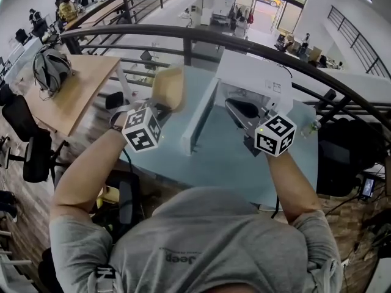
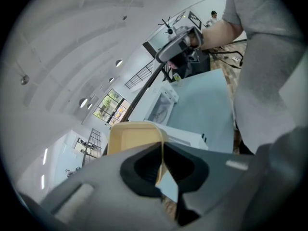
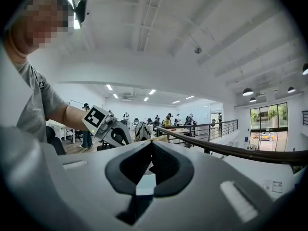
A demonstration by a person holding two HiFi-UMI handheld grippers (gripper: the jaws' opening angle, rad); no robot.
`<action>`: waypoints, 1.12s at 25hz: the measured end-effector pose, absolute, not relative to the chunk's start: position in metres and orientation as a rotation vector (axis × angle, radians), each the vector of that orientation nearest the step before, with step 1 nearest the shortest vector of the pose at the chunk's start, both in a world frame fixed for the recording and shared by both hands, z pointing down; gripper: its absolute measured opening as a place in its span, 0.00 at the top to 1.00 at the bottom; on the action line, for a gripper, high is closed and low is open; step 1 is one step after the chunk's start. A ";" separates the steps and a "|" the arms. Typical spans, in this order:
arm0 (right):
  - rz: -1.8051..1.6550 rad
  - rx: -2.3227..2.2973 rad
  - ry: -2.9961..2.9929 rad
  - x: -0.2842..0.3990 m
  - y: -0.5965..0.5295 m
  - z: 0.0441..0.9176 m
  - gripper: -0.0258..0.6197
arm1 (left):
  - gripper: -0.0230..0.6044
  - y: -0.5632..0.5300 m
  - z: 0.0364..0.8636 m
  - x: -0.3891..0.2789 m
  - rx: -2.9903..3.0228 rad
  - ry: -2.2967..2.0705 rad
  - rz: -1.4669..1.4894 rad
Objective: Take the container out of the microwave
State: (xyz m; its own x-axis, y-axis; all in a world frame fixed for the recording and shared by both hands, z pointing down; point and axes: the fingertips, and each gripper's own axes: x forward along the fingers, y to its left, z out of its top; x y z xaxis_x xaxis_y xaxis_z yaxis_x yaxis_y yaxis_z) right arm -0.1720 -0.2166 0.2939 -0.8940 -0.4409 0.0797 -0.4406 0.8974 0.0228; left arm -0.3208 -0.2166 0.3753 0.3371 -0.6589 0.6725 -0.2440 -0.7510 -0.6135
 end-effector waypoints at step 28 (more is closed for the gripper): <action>0.189 0.922 -2.838 -0.207 -0.264 0.409 0.96 | 0.91 -0.232 0.589 -0.385 -2.278 0.589 -1.569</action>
